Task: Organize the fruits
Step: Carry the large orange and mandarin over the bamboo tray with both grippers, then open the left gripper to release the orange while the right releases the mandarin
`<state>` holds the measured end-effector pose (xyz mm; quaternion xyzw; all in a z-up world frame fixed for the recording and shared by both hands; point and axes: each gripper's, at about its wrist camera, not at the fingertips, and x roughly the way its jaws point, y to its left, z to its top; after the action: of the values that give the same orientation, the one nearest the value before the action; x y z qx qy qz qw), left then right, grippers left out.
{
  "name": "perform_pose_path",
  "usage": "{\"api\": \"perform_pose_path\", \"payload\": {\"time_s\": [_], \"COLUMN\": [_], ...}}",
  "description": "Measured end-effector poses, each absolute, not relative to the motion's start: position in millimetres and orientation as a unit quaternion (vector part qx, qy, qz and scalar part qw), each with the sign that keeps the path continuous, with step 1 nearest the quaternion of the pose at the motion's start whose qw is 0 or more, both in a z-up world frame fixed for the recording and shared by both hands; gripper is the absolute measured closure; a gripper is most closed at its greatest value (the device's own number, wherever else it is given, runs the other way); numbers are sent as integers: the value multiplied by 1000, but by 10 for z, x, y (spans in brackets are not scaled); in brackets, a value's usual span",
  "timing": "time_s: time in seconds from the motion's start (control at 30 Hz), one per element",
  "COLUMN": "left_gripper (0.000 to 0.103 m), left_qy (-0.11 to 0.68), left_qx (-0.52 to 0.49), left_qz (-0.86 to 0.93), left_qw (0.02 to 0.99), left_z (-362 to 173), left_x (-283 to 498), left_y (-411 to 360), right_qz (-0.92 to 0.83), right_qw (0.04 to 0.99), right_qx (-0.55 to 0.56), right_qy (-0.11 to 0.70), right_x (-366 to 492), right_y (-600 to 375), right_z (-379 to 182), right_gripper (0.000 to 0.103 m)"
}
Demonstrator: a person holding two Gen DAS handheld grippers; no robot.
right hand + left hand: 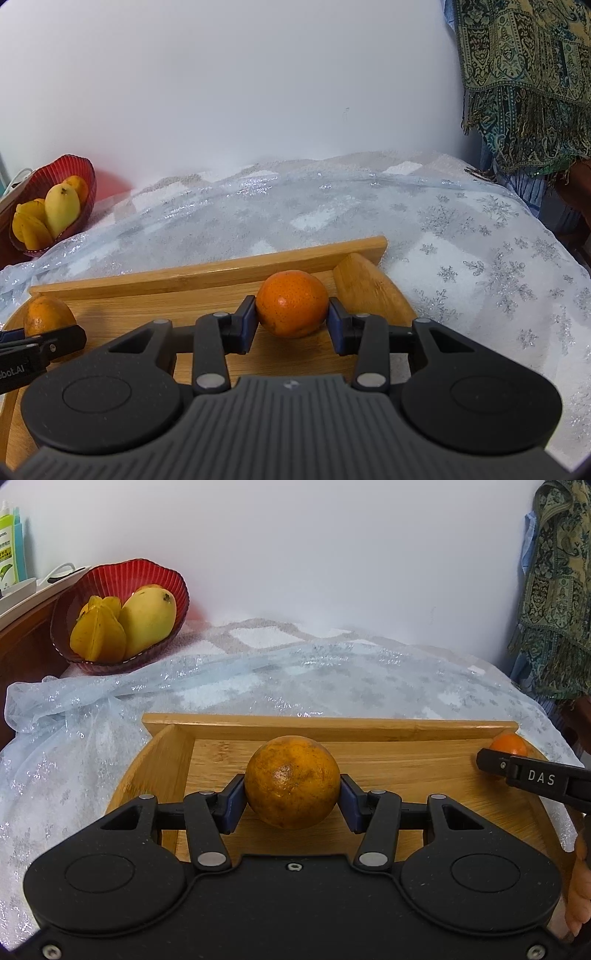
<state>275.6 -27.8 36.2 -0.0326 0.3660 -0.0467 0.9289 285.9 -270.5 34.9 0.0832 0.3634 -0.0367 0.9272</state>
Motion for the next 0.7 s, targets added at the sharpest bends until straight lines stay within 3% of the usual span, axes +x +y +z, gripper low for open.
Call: {"api": "perform_pose_path", "payload": {"time_s": [0.7], "left_gripper": [52], "left_qy": [367], "left_qx": [-30], "left_qz": [-48], "left_qw": [929], "left_z": [351], "left_x": [2768], "left_y": [-280], "right_qz": [-34], "right_qw": [926], "right_qx": [85], "right_qy": [366], "right_x": [2851], "right_y": [-2708], "right_z": [349], "right_gripper": [54]}}
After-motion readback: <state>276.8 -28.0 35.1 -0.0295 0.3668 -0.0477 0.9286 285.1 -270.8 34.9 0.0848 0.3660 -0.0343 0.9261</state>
